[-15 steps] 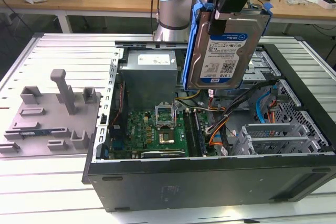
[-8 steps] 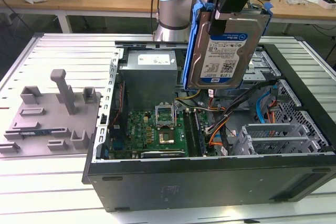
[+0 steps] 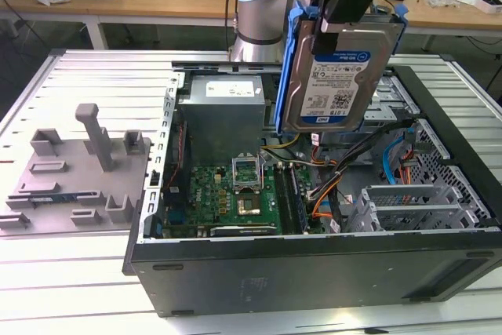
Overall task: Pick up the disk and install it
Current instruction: 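Insert the disk into the insertion slot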
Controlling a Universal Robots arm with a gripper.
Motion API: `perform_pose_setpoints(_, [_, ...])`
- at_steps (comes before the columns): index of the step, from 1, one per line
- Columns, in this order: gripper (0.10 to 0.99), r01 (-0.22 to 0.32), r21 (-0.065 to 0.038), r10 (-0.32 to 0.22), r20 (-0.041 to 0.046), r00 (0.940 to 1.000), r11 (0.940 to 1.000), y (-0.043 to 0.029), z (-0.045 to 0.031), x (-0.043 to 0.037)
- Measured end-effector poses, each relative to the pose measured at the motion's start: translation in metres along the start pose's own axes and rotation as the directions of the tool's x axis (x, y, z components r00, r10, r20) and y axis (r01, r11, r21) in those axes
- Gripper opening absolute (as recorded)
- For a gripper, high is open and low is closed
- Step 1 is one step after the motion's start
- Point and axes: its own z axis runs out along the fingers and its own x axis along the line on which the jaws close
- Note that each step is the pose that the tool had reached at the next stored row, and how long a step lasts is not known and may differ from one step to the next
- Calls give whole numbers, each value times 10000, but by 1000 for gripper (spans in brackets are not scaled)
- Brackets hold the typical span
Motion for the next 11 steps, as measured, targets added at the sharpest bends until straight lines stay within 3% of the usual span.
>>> perform_pose_setpoints(7, [369,-217,5,217,0,9998,9998,-8,41,113])
perform_pose_setpoints(11, [369,-244,5,244,1,9997,9997,-47,63,187])
